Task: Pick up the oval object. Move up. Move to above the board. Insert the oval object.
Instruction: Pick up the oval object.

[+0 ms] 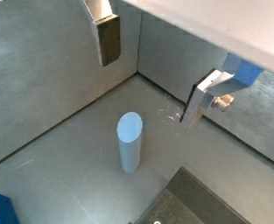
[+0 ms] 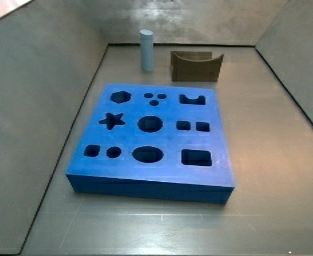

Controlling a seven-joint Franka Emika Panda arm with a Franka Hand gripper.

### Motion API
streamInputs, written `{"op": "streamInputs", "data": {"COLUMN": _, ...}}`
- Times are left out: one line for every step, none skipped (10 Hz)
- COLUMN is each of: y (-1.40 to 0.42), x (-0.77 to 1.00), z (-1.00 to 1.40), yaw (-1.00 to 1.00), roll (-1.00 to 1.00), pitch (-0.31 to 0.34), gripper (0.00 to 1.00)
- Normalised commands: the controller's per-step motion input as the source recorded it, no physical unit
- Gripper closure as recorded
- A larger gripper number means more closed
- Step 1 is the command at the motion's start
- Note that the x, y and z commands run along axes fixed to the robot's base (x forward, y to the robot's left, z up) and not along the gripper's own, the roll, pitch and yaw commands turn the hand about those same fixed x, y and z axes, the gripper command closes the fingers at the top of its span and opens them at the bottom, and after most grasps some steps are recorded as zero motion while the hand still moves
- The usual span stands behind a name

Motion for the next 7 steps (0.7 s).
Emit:
{"op": "streamInputs", "data": {"y": 0.12, "x": 0.04, "z": -0.03, "yaw": 0.0, "roll": 0.0, "pitch": 0.004, "gripper": 0.0}}
{"op": "streamInputs", "data": {"y": -0.01, "x": 0.0, "z": 0.0, "yaw": 0.0, "roll": 0.06, "pitch": 0.007, "gripper": 0.0}}
{"op": "streamInputs", "data": {"y": 0.0, "x": 0.05, "z": -0.43, "yaw": -0.98, "roll": 0.0, "pitch": -0.023, "gripper": 0.0}}
{"op": "streamInputs", "data": {"y": 0.0, "x": 0.0, "z": -0.48, "yaw": -1.0, "roll": 0.0, "pitch": -0.02, "gripper": 0.0}}
{"op": "streamInputs", "data": {"y": 0.0, "x": 0.0, "z": -0.49, "yaw": -1.0, "roll": 0.0, "pitch": -0.02, "gripper": 0.0}}
{"op": "streamInputs", "data": {"y": 0.0, "x": 0.0, "z": -0.49, "yaw": -1.0, "roll": 0.0, "pitch": -0.019, "gripper": 0.0}}
{"op": "streamInputs", "data": {"y": 0.0, "x": 0.0, "z": -0.49, "yaw": -1.0, "roll": 0.0, "pitch": -0.019, "gripper": 0.0}}
